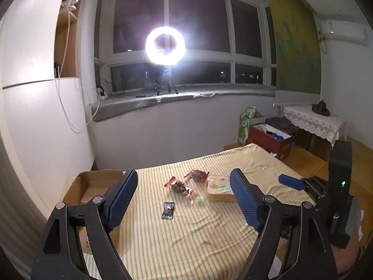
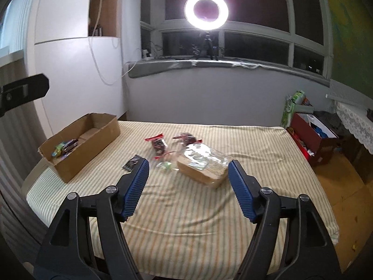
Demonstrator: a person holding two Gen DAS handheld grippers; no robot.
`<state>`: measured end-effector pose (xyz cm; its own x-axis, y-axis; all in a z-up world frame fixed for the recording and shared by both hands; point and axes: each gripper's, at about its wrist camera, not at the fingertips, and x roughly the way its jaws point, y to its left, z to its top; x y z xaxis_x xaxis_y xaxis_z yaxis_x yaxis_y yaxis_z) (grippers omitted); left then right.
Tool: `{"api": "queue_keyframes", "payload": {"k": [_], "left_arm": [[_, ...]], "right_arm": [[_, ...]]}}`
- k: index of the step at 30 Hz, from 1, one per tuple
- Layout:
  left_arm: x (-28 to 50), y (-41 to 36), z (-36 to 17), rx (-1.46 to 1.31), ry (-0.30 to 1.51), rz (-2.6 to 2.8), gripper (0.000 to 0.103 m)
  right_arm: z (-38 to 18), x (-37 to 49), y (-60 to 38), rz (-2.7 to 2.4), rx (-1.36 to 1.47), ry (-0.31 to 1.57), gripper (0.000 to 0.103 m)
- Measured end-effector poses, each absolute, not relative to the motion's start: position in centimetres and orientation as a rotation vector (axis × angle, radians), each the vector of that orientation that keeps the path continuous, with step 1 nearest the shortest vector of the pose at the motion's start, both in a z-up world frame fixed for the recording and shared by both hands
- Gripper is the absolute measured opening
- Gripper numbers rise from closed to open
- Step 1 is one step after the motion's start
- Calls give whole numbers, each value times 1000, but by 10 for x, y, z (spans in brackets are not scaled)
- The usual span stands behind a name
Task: Organize snacks
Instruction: 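Move both open tools back over the remaining snacks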
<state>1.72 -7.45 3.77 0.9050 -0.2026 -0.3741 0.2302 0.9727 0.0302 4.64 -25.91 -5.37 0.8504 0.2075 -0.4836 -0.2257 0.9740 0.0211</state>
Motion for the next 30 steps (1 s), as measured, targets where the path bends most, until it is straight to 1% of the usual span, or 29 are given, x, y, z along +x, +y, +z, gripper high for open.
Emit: {"api": "queue_keyframes", "payload": {"k": [5, 11, 13, 18, 22, 26, 30], "left_arm": [[20, -69, 33, 52, 388, -218, 81], [41, -64, 10, 36, 450, -216, 81], [55, -62, -6, 31, 489, -206, 81], [101, -49, -70, -20, 688, -179, 81], [120, -44, -110, -71, 804, -182, 81], [136, -48, -125, -60, 840, -196, 81], [153, -47, -127, -38, 851, -187, 81]], "right_arm": [[-58, 50, -248, 241, -58, 523, 73], [-83, 76, -239, 254, -70, 604, 74], [-100, 91, -235, 263, -84, 660, 74], [-144, 124, -225, 280, -109, 799, 74], [-160, 139, -222, 286, -122, 847, 74], [-168, 157, -220, 310, -121, 890, 74], [-170, 175, -220, 341, -115, 911, 74]]}}
